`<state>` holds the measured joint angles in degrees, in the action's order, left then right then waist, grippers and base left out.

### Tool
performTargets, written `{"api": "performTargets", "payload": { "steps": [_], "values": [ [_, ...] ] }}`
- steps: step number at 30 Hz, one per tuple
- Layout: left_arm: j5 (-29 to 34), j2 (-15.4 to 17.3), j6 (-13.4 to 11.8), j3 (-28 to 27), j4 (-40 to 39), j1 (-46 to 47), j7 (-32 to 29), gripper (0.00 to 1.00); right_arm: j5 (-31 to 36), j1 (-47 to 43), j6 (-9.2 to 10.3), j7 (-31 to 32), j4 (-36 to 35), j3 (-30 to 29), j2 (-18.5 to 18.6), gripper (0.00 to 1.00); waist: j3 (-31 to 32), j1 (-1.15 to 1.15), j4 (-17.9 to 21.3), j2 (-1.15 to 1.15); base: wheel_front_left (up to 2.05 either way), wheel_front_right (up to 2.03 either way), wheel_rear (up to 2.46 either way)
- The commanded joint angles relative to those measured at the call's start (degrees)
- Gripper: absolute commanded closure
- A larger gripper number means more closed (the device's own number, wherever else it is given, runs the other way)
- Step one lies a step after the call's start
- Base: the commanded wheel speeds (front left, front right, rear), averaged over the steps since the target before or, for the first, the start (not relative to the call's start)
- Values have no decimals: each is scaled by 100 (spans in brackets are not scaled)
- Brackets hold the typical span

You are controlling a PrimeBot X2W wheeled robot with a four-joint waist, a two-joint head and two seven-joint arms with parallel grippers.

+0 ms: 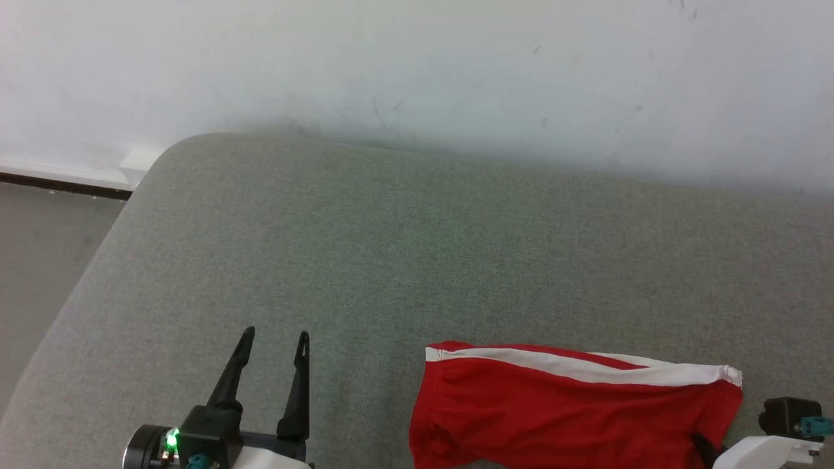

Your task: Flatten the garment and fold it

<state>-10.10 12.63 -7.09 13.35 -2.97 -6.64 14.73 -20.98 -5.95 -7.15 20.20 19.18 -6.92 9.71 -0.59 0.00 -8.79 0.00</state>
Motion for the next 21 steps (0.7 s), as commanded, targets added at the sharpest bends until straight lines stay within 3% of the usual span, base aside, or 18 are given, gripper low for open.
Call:
{"api": "performTargets", "payload": {
  "steps": [1,7,15,21],
  "values": [
    [58,-61,61,-53,40,62,27,0,-116,-33,-34,22,232,215,-162,100,-34,0,-1,0,0,0,0],
    [145,-193,227,-165,158,46,27,0,-48,218,-34,-412,307,-176,92,100,34,0,78,0,0,0,0],
    [239,-333,384,-293,209,6,27,0,417,398,-34,-562,508,-1214,521,100,160,0,200,0,0,0,0],
    [273,-429,475,-383,280,-100,27,0,445,302,-34,-449,277,-1308,498,100,324,0,264,0,0,0,0]
  ]
}}
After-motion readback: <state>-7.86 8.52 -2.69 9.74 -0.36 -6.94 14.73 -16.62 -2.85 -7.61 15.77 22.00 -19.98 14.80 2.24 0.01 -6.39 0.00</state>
